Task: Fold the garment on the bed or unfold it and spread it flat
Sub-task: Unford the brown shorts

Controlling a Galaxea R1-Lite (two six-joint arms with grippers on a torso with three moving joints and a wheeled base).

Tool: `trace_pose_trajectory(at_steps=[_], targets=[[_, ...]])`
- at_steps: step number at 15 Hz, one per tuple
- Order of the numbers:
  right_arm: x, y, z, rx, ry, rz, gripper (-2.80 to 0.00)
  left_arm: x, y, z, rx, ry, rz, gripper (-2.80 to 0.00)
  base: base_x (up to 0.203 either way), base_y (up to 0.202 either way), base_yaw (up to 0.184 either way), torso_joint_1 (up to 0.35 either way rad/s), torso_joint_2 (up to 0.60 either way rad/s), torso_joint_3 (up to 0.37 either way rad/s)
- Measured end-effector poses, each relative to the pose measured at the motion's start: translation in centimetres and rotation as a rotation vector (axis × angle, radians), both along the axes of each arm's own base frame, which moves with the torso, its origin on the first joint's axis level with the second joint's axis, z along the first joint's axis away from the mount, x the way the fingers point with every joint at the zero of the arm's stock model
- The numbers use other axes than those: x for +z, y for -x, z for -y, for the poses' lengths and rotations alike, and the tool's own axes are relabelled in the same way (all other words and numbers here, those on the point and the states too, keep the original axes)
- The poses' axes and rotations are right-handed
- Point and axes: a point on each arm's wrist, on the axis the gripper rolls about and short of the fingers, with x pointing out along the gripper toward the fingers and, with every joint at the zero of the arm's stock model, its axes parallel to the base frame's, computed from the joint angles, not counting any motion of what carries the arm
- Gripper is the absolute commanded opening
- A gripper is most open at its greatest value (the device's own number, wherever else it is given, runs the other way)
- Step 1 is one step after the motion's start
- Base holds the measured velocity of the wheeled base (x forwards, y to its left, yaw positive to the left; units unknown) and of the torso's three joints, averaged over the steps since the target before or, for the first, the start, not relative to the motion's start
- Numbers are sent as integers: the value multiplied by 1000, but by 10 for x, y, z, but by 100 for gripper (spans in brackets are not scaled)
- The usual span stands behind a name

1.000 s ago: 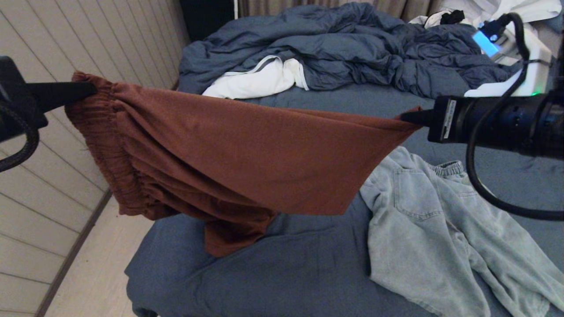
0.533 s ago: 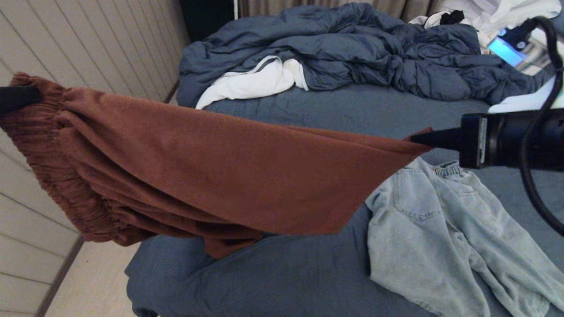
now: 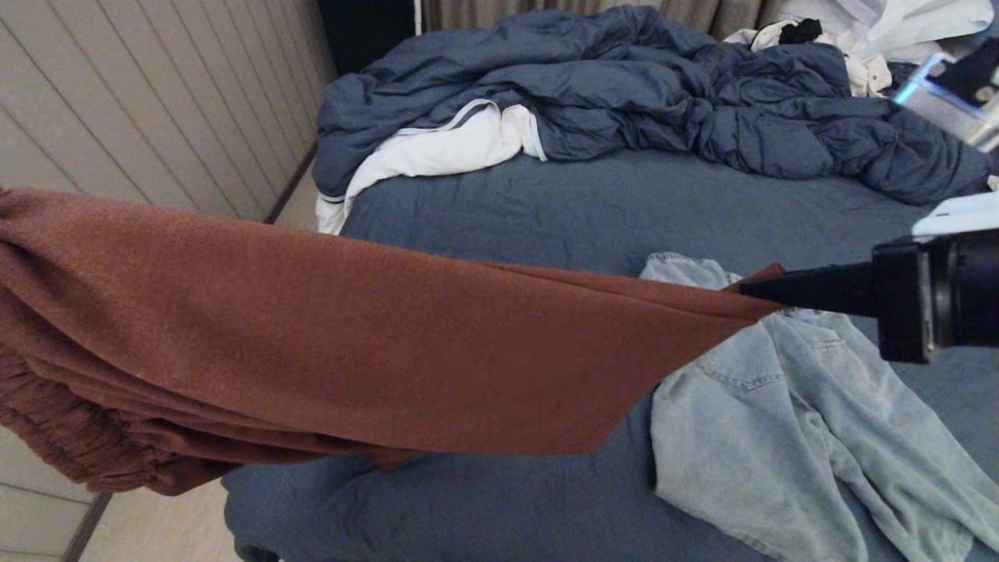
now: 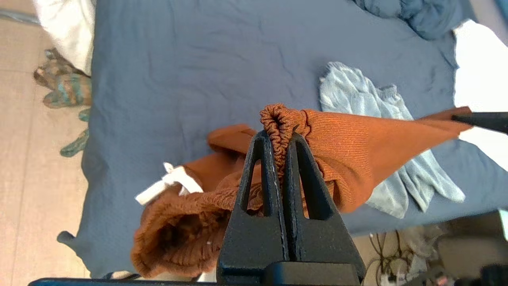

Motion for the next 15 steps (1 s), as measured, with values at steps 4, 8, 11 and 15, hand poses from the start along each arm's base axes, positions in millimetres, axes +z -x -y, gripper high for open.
trace_pose_trajectory(at_steps=[4,8,11,15], targets=[[1,13,3,35,16,-8,-280,-7,18,-12,-70,-23,-38,-280,0,0,0,0,0,0],[1,21,1,74,17,-5,-280,-1,36,-25,-97,-8,-22,-280,0,0,0,0,0,0],[1,22,0,87,19,-5,-280,3,44,-32,-96,11,6,-280,0,0,0,0,0,0],[0,22,-2,108,28,-5,-280,3,56,-41,-96,10,7,-280,0,0,0,0,0,0]])
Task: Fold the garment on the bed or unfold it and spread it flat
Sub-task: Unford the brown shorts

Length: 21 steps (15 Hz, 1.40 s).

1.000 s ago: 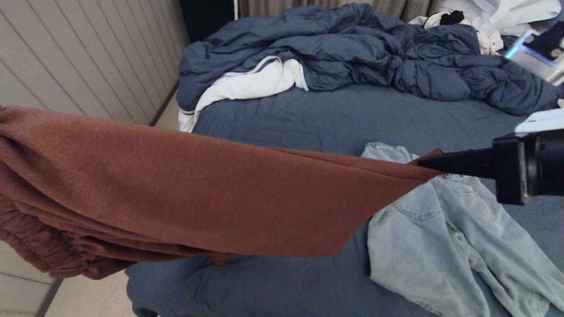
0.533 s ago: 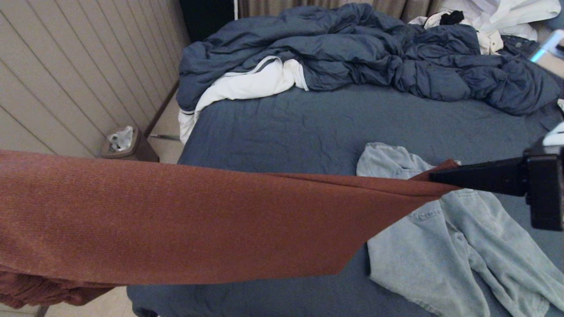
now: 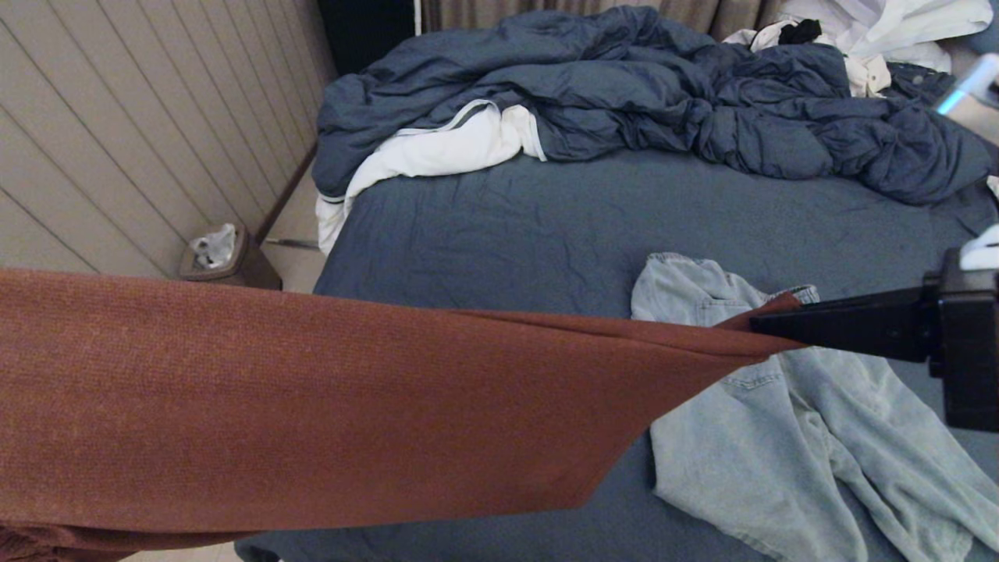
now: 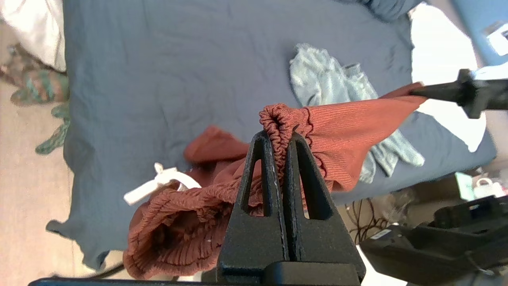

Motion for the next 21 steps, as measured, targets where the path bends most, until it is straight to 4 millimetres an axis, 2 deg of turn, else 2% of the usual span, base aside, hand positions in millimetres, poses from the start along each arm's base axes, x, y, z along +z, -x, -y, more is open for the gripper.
trace_pose_trajectory(at_steps=[4,14,18,21], targets=[[3,2,-2,21,-7,9,-280,11,12,-10,0,34,44,-280,0,0,0,0,0,0],[1,6,-7,79,-9,-5,-280,20,27,-21,2,69,94,-280,0,0,0,0,0,0],[-7,-9,-15,52,22,-38,-280,22,11,-8,-24,46,54,-280,0,0,0,0,0,0],[-12,-38,-18,5,40,-53,-280,25,-17,14,-38,38,12,-280,0,0,0,0,0,0]])
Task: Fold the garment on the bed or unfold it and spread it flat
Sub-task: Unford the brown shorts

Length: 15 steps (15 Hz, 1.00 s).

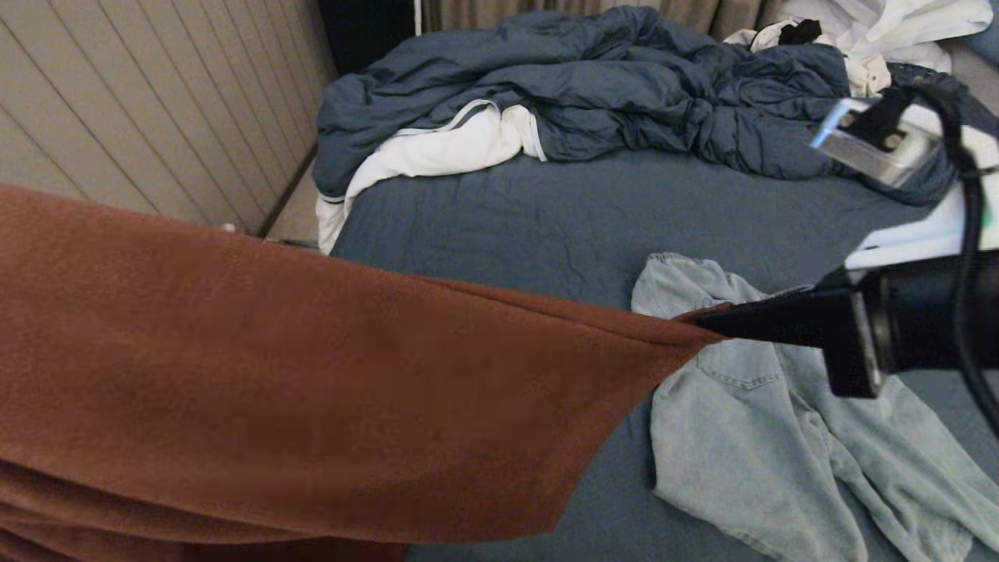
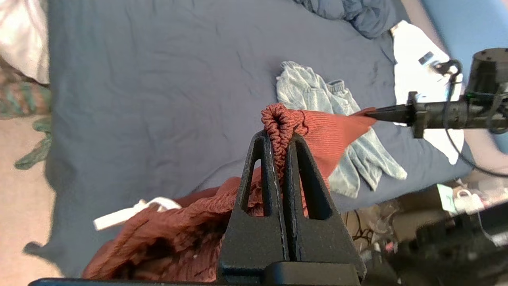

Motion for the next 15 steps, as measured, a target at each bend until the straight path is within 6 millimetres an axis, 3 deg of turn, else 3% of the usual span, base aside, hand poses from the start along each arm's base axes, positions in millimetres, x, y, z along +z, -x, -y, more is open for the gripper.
trace_pose_trajectory(at_steps=[8,15], targets=[[-20,-84,10,-152,-9,-19,-280,-8,-112,83,16,-36,-48,-280,0,0,0,0,0,0],[-39,-142,30,-243,-17,-72,-280,-37,-226,127,57,-30,-53,-280,0,0,0,0,0,0]])
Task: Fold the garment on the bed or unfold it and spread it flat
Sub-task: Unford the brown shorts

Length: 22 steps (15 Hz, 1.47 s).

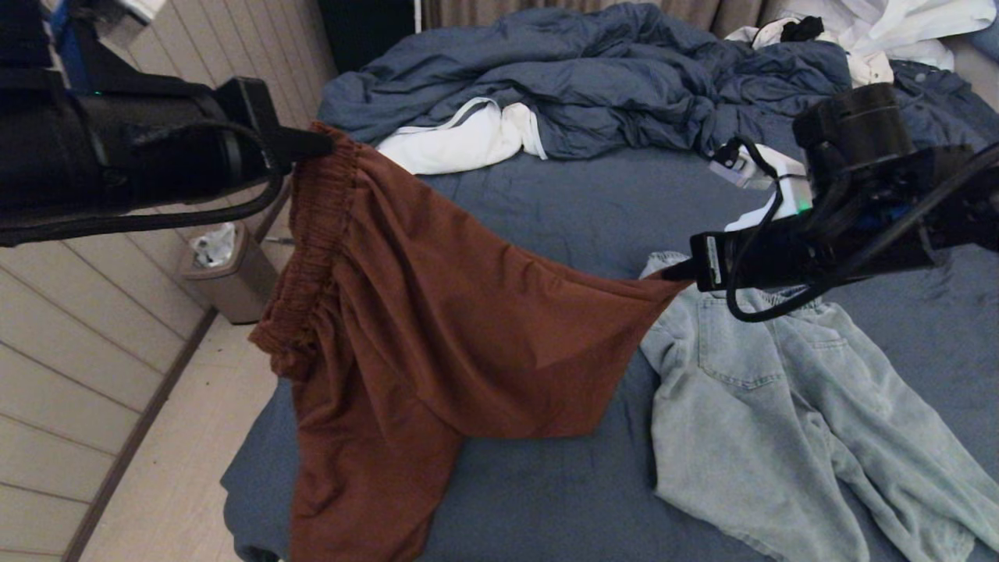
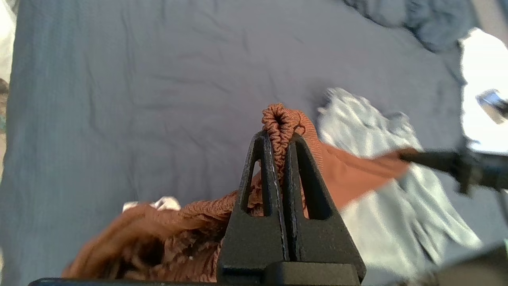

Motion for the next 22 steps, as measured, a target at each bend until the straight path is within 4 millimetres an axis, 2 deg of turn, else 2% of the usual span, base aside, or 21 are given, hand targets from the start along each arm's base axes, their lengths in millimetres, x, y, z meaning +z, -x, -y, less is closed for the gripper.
trace_pose_trajectory(at_steps=[4,7,13,22], targets=[[-11,-37,5,-21,-26,-2,-280,-25,-64,9,44,2,-5,-280,0,0,0,0,0,0],[-25,-60,6,-36,-27,-10,-280,-44,-99,17,61,1,-8,-280,0,0,0,0,0,0],[-42,-95,6,-53,-21,-25,-280,-79,-158,29,91,-7,-26,-280,0,0,0,0,0,0],[-62,-134,5,-70,-23,-19,-280,-111,-230,21,163,1,-10,-280,0,0,0,0,0,0]])
